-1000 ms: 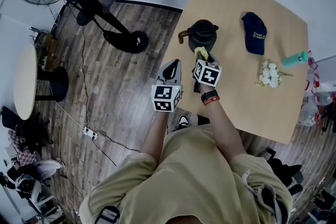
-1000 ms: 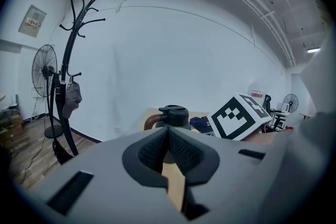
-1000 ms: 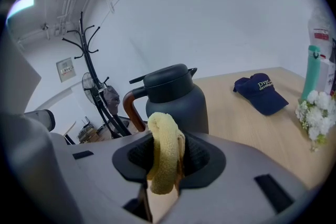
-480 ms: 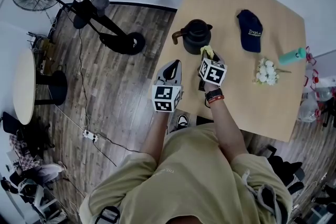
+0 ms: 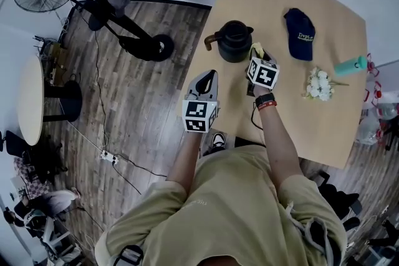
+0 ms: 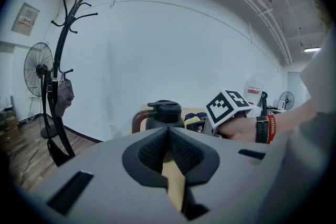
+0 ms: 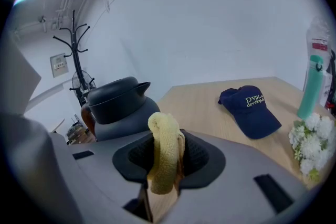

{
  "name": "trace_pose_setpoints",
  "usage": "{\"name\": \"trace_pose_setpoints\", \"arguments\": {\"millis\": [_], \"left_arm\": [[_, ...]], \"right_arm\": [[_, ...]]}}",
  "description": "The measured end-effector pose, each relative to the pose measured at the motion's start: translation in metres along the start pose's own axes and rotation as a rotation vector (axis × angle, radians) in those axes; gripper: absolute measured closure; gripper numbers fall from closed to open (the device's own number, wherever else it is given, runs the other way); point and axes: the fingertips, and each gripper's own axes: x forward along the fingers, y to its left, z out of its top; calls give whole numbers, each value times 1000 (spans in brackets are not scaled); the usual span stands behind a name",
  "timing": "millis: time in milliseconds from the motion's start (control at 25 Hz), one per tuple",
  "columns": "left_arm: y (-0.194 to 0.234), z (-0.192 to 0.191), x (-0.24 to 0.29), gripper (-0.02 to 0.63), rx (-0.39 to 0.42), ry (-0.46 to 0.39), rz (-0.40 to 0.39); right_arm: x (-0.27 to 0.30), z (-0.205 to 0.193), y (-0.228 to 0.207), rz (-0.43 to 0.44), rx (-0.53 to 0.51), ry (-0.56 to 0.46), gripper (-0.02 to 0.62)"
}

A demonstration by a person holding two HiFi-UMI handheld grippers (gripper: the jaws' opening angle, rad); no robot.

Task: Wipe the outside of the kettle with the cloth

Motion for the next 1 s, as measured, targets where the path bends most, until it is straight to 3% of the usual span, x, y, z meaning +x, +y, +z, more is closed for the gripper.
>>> {"name": "trace_pose_setpoints", "arguments": {"millis": [360,680,1000], "left_arm": [[0,-1,-2,584,5,3,8],[3,-1,-7,584,-1,-2,12],[10,-1,-12,584,-11,-9,27]], "right_arm": [[13,5,-9,11,-17,14,471],[-17,10,0,24,-8,-35,469],[-53,-18,54,148,3,-5,469]]}}
